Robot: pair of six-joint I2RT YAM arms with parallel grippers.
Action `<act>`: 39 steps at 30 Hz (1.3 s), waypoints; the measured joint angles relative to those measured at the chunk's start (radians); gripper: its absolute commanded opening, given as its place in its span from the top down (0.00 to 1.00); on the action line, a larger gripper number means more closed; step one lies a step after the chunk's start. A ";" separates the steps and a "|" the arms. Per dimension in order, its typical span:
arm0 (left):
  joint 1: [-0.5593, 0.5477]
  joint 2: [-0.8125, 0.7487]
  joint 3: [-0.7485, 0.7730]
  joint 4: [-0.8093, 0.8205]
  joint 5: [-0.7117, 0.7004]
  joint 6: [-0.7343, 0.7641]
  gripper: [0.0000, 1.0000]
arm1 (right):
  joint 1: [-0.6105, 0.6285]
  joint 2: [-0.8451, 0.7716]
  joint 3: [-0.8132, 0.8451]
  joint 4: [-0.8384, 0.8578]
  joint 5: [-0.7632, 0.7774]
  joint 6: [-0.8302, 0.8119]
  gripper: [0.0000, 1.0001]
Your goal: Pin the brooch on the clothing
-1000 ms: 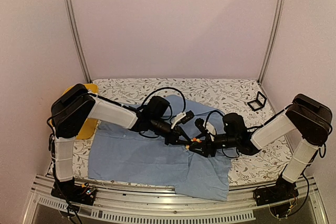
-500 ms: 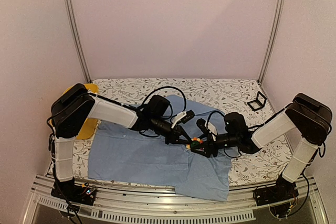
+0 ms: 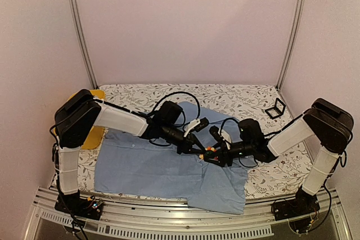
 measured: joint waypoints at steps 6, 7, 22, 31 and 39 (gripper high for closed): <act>0.000 0.000 0.007 -0.010 -0.005 0.004 1.00 | -0.013 0.000 0.000 -0.010 -0.002 0.024 0.62; 0.000 0.000 0.010 -0.012 -0.006 0.006 1.00 | -0.015 0.000 0.000 -0.011 -0.003 0.031 0.62; -0.002 0.000 0.032 -0.019 -0.008 0.015 1.00 | -0.024 0.000 0.018 -0.047 -0.005 0.044 0.73; -0.002 0.000 0.032 -0.018 -0.015 0.019 1.00 | -0.035 0.000 0.019 -0.055 -0.023 0.077 0.74; -0.002 0.000 0.032 -0.019 -0.027 0.023 1.00 | -0.041 0.000 0.019 -0.056 -0.048 0.084 0.79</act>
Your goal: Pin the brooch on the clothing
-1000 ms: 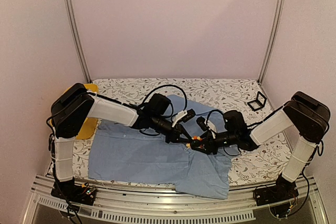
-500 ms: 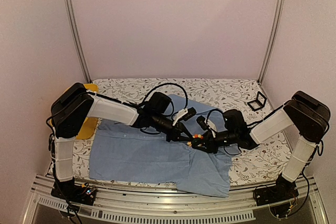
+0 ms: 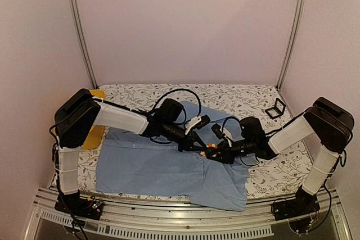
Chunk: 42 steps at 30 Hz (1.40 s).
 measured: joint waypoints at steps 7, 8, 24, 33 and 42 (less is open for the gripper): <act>0.000 0.000 0.000 0.000 0.000 0.006 1.00 | -0.003 0.000 -0.001 0.000 -0.023 0.000 0.82; 0.000 0.000 0.000 0.000 0.000 0.006 1.00 | -0.003 0.000 -0.002 0.000 -0.025 0.000 0.82; 0.000 -0.008 -0.014 0.003 0.000 0.040 1.00 | -0.006 0.000 -0.002 0.010 -0.049 -0.003 0.76; 0.000 -0.010 -0.021 -0.001 -0.004 0.059 1.00 | -0.006 0.000 -0.002 0.016 -0.050 -0.004 0.77; 0.000 -0.011 -0.028 -0.002 -0.012 0.060 1.00 | -0.006 0.000 -0.020 0.033 -0.043 -0.004 0.77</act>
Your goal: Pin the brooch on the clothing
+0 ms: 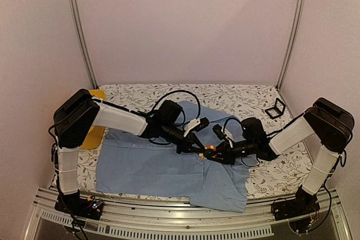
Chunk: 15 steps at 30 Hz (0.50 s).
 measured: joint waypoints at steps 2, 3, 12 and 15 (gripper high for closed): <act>0.000 0.000 0.000 0.000 -0.002 0.000 1.00 | 0.000 -0.002 -0.006 0.005 0.003 0.000 0.77; 0.000 0.000 0.000 0.000 -0.003 0.000 1.00 | -0.001 -0.002 -0.008 0.006 0.005 0.000 0.77; 0.000 0.000 -0.001 -0.001 -0.006 0.001 1.00 | -0.005 -0.002 -0.009 0.006 0.006 0.000 0.73; 0.000 0.000 -0.001 -0.001 -0.006 0.003 1.00 | -0.006 -0.002 -0.009 0.006 0.006 0.001 0.69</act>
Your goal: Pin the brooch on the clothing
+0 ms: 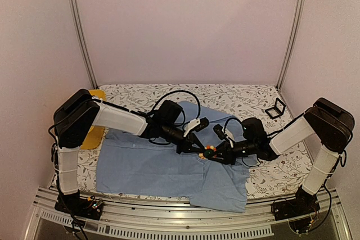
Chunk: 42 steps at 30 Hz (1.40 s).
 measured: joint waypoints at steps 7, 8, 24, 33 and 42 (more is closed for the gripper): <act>0.000 0.000 0.000 -0.013 -0.002 0.005 1.00 | -0.002 0.000 0.000 0.000 -0.006 -0.007 0.54; 0.000 0.000 0.000 -0.015 -0.003 0.005 1.00 | -0.003 0.000 0.000 0.000 -0.008 -0.006 0.51; -0.058 -0.092 -0.021 -0.052 -0.191 0.120 1.00 | -0.056 -0.204 -0.054 -0.013 0.065 0.013 0.37; -0.177 -0.123 -0.037 -0.134 -0.380 0.233 0.90 | -0.086 -0.280 -0.054 -0.097 0.324 0.121 0.37; -0.287 -0.127 -0.024 -0.331 -0.429 0.317 0.64 | -0.085 -0.308 -0.054 -0.195 0.469 0.165 0.37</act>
